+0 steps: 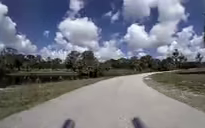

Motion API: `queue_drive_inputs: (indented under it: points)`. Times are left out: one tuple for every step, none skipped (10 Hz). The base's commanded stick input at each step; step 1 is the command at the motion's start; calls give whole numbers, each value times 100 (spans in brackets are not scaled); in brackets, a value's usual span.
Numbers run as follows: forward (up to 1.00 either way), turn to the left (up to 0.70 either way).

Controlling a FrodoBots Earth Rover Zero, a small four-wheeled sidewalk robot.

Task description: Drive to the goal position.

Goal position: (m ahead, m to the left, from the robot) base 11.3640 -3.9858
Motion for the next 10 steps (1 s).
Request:
queue_drive_inputs:
  points:
    - [70,0]
    - [70,0]
    - [70,0]
    - [70,0]
    - [70,0]
    - [70,0]
    - [70,0]
    - [70,0]
    - [70,0]
    - [70,0]
